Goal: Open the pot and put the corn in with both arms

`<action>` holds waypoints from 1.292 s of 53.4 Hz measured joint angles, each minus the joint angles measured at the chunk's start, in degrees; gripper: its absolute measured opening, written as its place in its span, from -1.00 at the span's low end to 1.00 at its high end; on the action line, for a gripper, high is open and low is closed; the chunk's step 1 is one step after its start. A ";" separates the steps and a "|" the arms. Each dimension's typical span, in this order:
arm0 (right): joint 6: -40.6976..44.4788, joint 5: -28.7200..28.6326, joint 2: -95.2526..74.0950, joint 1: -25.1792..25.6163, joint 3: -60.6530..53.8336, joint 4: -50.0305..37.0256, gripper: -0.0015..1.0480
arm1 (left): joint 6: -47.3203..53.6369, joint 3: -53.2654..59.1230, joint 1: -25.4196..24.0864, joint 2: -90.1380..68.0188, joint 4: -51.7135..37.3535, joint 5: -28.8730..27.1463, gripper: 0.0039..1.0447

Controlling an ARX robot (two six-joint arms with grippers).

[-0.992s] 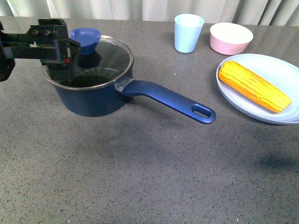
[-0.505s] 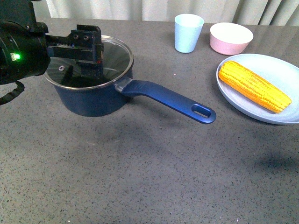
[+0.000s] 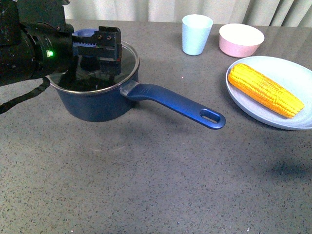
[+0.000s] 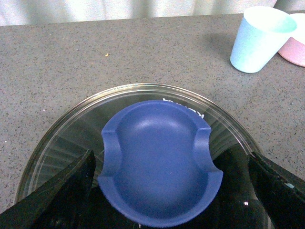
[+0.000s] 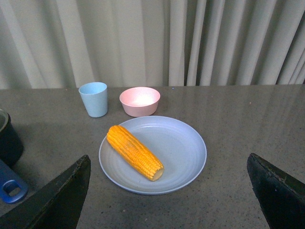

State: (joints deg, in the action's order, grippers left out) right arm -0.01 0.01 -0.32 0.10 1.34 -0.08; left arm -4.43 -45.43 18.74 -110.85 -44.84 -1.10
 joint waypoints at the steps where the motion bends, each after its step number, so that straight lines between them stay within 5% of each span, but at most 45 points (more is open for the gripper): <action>1: 0.00 0.00 0.00 0.00 0.00 0.00 0.83 | -0.02 -0.13 0.02 -0.11 0.02 0.00 0.84; 28: 0.00 0.00 0.02 0.00 0.00 0.00 0.83 | 1.64 -5.05 0.66 -3.82 3.26 -2.89 0.82; 44: 0.00 0.00 0.00 0.00 0.00 0.00 0.83 | 1.68 -5.66 0.61 -4.17 3.61 -4.00 0.06; 69: 0.00 0.00 0.00 0.00 0.00 0.00 0.83 | 1.70 -4.22 0.72 0.09 7.63 -3.32 0.02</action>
State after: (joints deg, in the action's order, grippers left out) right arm -0.01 0.01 -0.32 0.10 1.34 -0.08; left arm -2.72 -49.65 19.46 -110.76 -37.21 -4.43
